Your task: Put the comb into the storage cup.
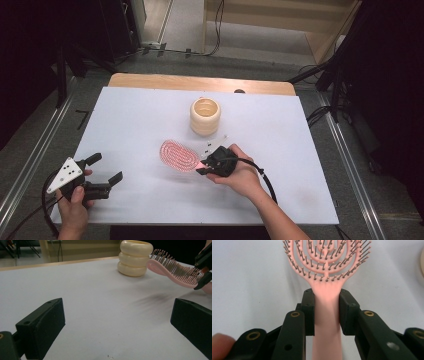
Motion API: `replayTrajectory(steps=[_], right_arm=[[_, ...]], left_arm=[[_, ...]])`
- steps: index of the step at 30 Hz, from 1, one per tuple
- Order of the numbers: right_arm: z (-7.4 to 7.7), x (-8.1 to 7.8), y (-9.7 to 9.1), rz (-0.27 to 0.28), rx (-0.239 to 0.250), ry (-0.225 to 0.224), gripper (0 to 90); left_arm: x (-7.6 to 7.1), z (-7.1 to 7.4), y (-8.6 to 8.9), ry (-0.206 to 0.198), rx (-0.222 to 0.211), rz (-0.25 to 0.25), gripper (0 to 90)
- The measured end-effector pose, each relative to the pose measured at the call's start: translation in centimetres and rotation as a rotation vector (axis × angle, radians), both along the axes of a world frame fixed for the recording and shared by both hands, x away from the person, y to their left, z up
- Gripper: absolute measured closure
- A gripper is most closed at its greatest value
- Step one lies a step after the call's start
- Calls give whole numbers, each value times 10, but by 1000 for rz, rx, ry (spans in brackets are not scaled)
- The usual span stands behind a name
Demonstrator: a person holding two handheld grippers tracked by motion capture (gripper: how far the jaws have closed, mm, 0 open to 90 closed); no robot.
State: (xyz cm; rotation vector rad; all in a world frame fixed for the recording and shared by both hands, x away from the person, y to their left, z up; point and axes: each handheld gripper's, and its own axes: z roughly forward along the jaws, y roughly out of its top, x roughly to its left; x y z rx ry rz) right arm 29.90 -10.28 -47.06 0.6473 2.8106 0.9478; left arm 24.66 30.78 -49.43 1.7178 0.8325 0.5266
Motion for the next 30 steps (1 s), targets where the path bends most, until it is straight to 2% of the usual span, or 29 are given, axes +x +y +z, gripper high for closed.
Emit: replayTrajectory(steps=[1,7,9,12,15,19,21,24,26,30], right_arm=[[0,0,0,0,0,0,682],[2,-5,-12,-29,72,-20,682],[2,-6,-15,-33,98,-28,682],[3,-9,-21,-42,125,-43,682],[3,-11,-28,-60,169,-64,682],[2,-13,-35,-92,203,-88,682],[1,-15,-39,-105,242,-89,682],[0,-21,-41,-116,251,-119,682],[0,-22,-41,-116,255,-121,682],[0,-24,-42,-121,267,-127,682]], left_arm=[[0,0,0,0,1,0,0],[0,1,-1,-5,3,7,0],[-2,1,-3,-17,34,28,0],[-2,2,-8,-29,75,24,0],[-3,3,-11,-31,98,28,0],[-2,6,-15,-23,81,29,0],[-3,9,-20,-19,72,18,0],[-4,16,-32,-18,64,-25,0],[-5,20,-40,-8,65,-52,0],[-7,30,-56,-21,54,-86,0]])
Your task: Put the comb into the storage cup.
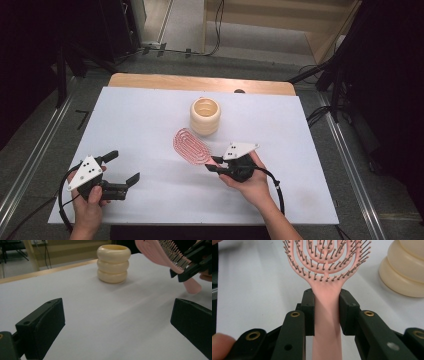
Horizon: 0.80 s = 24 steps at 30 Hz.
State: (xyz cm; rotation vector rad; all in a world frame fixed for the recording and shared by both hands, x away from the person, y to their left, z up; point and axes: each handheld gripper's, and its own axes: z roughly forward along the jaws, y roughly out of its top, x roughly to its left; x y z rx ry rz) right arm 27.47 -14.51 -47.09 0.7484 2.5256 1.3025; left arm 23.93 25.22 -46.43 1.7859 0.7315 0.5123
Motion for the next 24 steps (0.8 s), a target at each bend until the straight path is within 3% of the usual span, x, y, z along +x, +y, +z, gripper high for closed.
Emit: replayTrajectory(steps=[8,15,24], right_arm=[[1,-3,0,6,17,-15,682],[2,-5,-1,-12,36,-39,682],[2,-9,-1,-29,48,-67,682]], left_arm=[[0,17,-22,-21,-16,-41,0],[6,24,-38,15,-61,-66,0],[9,31,-58,5,-58,-103,0]])
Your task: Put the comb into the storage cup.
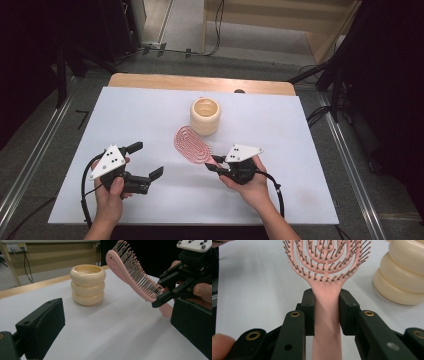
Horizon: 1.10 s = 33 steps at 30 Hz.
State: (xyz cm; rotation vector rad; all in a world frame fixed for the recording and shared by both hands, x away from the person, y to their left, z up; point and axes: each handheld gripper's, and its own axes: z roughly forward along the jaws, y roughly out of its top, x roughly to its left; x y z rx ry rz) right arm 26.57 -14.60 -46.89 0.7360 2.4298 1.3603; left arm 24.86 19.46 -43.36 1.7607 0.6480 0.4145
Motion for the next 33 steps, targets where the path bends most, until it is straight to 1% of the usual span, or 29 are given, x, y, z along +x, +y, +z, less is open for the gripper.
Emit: replayTrajectory(steps=[1,3,7,9,11,15,16,17,21,24,25,26,27,32,33], right_arm=[[0,0,0,-3,3,-9,682],[0,-1,0,-11,12,-13,682],[1,-2,-1,-15,16,-20,682],[1,-3,-1,-16,17,-33,682],[2,-3,-1,-19,23,-32,682],[2,-4,0,-17,25,-41,682],[2,-4,0,-17,26,-43,682],[2,-4,0,-16,28,-44,682],[2,-5,0,-15,30,-49,682],[2,-6,1,-19,34,-56,682],[3,-6,1,-17,35,-63,682],[3,-7,1,-15,35,-66,682],[3,-7,1,-14,38,-63,682],[2,-8,2,-15,34,-69,682],[2,-8,3,-14,37,-74,682]], left_arm=[[0,1,-2,2,-1,-1,0],[1,2,-7,0,-5,-14,0],[4,3,-15,-4,-6,-27,0],[5,4,-20,-3,-6,-38,0],[7,4,-26,8,-5,-51,0],[12,4,-36,40,-8,-58,0],[13,5,-38,41,-2,-58,0],[14,5,-41,50,-8,-58,0],[17,6,-48,54,-8,-69,0],[19,6,-54,57,-16,-79,1],[19,7,-55,57,-12,-81,1],[20,6,-57,60,-17,-84,1],[21,6,-59,60,-17,-86,1],[22,6,-65,75,-27,-91,1],[22,6,-67,77,-32,-86,38]])
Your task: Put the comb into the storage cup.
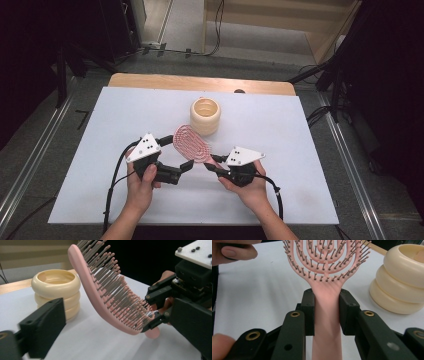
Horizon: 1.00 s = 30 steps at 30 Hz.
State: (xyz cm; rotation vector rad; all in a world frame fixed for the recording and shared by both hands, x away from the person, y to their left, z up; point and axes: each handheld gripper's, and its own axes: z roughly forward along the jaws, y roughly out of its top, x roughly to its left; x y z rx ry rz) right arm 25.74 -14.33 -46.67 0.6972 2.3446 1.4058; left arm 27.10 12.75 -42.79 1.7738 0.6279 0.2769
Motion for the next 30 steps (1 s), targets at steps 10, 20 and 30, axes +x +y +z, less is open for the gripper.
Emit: replayTrajectory(steps=[10,20,30], right_arm=[[0,-2,2,-3,6,-17,682],[0,-5,4,-16,4,-47,681],[-3,-8,6,-64,-9,-78,681]], left_arm=[[2,4,-17,23,-25,46,143],[4,4,-26,64,-34,106,342],[10,3,-25,124,-68,84,517]])
